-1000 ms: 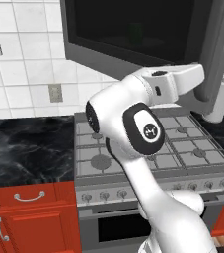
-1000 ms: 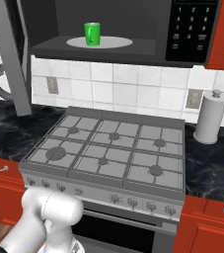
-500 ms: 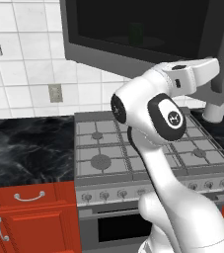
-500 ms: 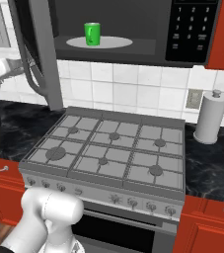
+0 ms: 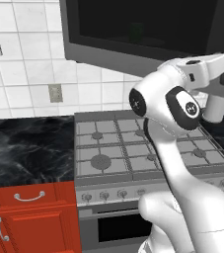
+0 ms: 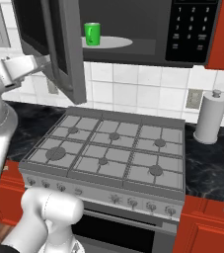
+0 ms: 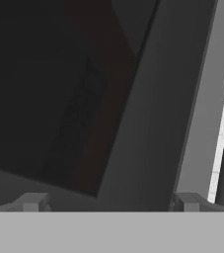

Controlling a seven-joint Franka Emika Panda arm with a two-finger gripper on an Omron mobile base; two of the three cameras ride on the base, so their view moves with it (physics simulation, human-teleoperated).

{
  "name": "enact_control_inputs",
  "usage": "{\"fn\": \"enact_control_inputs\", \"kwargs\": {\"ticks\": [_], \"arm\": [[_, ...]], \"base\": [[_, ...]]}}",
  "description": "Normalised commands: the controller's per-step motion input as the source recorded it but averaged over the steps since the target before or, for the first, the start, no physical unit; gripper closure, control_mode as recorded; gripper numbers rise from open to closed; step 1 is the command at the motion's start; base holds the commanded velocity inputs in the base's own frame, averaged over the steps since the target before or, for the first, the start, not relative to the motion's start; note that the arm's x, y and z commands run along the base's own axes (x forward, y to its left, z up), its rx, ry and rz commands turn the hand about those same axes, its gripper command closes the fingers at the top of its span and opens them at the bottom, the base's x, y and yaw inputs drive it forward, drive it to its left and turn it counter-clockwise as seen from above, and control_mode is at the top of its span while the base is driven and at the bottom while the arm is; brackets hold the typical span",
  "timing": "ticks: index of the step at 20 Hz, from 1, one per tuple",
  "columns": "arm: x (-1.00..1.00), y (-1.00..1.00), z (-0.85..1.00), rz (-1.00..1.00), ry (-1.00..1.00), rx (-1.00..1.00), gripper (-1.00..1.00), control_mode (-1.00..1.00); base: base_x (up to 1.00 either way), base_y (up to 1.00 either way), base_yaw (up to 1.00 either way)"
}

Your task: Pick the mug from the counter and place it inside the microwave. Then close the microwave.

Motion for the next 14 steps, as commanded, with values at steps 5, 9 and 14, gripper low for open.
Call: {"fn": "enact_control_inputs", "kwargs": {"ticks": [5, 9, 14], "arm": [[0.43, -0.44, 0.0, 0.05, 0.0, 0.0, -1.0, -1.0], [0.51, -0.57, 0.0, 0.07, 0.0, 0.0, -1.0, -1.0], [0.47, -0.48, 0.02, 0.08, 0.0, 0.0, -1.0, -1.0]], "base": [[0.0, 0.0, 0.0], [0.0, 0.0, 0.0], [0.0, 0.0, 0.0]]}}
